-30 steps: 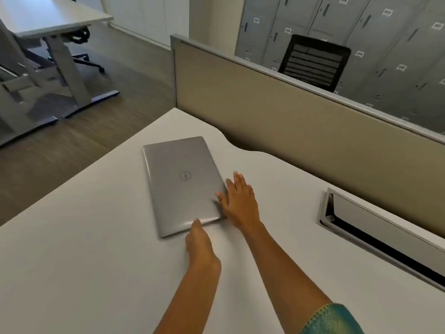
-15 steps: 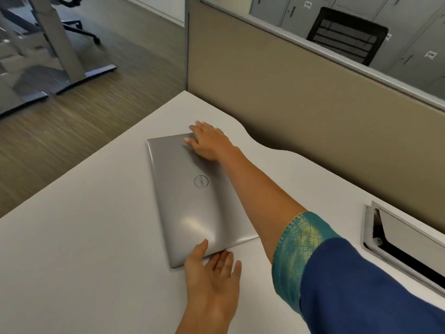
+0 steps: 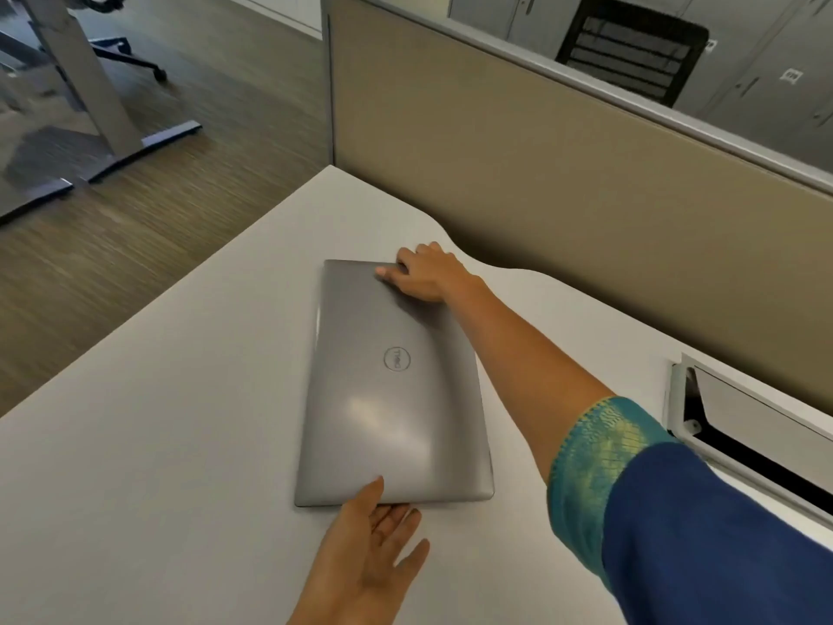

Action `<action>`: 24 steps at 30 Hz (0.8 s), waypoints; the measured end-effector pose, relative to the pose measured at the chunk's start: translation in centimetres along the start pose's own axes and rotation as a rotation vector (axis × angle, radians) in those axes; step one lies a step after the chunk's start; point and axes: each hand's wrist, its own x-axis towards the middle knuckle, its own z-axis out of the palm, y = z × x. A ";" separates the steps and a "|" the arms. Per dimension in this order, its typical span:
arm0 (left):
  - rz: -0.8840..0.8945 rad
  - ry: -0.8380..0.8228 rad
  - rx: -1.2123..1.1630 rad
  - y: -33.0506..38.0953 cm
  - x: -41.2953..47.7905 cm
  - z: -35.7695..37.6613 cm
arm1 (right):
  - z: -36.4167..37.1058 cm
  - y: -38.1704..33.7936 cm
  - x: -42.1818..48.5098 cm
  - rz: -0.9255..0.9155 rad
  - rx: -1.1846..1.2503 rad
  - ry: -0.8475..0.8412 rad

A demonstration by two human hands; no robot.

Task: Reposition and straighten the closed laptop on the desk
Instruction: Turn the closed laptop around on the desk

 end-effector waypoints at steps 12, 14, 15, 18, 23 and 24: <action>0.454 0.189 0.458 -3.3 -2.0 -3.5 | 4.9 11.1 -20.9 0.393 0.433 0.085; 0.480 0.218 0.520 -4.0 -2.4 -3.7 | 5.9 11.8 -24.5 0.460 0.552 0.120; 0.491 0.223 0.560 -4.4 -2.7 -3.6 | 6.2 12.0 -26.4 0.494 0.619 0.136; 0.524 0.226 0.700 -5.9 -3.6 -3.5 | 6.9 12.9 -32.3 0.595 0.771 0.202; 0.562 0.167 0.918 -8.9 -4.7 -2.0 | 10.3 15.2 -43.3 0.817 0.935 0.327; 0.559 0.149 0.956 -9.7 -4.9 -1.5 | 11.2 15.5 -45.6 0.863 0.965 0.340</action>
